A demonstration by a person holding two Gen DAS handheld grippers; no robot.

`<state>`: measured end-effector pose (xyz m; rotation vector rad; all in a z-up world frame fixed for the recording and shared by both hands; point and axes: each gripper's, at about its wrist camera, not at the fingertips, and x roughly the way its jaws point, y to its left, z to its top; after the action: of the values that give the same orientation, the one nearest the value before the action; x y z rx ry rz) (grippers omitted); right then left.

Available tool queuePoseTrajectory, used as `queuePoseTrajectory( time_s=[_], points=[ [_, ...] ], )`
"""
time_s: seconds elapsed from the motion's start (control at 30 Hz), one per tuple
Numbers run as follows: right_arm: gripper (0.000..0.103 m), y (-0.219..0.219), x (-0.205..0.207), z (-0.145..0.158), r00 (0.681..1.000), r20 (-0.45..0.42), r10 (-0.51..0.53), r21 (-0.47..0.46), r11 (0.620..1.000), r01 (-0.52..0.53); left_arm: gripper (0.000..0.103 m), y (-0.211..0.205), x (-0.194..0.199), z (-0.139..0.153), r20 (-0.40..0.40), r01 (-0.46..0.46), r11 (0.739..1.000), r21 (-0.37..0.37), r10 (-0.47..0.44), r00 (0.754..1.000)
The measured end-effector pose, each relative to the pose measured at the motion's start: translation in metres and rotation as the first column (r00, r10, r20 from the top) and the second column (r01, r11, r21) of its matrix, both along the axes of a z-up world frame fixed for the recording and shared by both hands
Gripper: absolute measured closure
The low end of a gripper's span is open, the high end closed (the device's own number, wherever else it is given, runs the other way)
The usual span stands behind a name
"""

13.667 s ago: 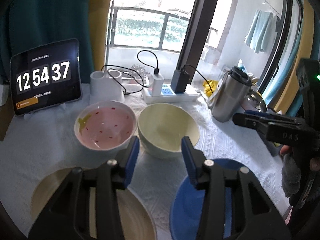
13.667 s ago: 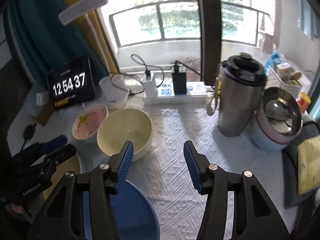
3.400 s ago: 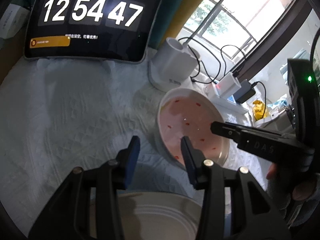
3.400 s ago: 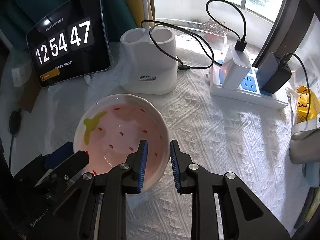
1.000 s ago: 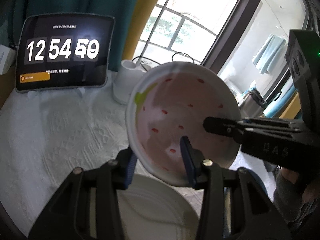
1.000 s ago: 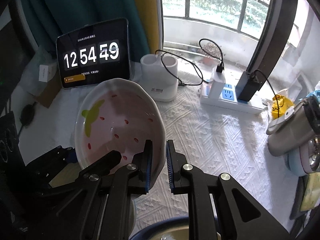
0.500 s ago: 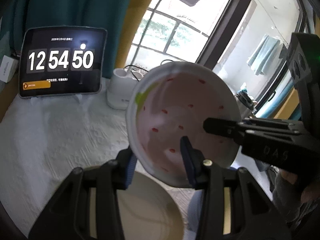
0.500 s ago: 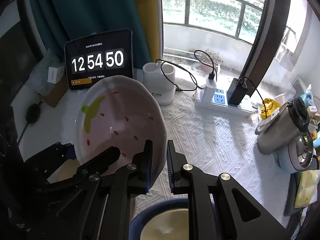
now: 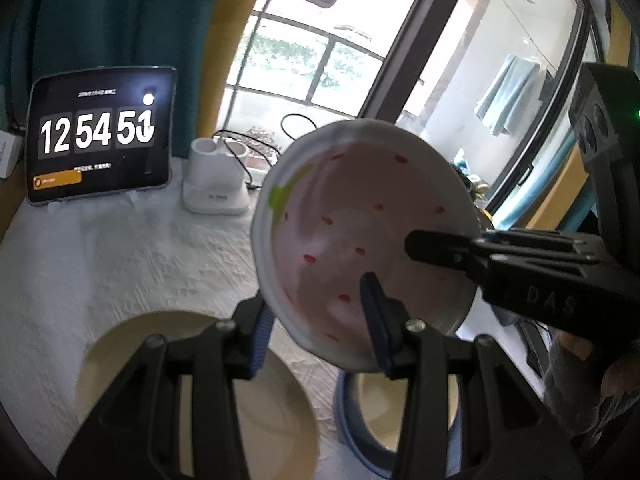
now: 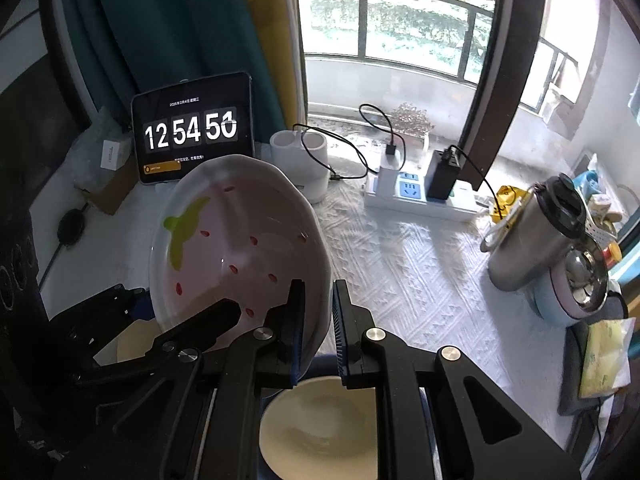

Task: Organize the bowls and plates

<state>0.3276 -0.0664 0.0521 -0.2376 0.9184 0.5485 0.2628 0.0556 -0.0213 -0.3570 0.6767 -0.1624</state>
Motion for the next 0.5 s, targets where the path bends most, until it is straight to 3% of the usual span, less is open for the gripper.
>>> queuePoseTrajectory(
  time_s=[0.5],
  points=[
    [0.088,-0.048,-0.018,-0.019,0.997,-0.054,-0.056,0.051,0.997,0.059,0.06,-0.033,-0.012,-0.006,-0.014,0.054,0.999,0.011,-0.053,0.998]
  ],
)
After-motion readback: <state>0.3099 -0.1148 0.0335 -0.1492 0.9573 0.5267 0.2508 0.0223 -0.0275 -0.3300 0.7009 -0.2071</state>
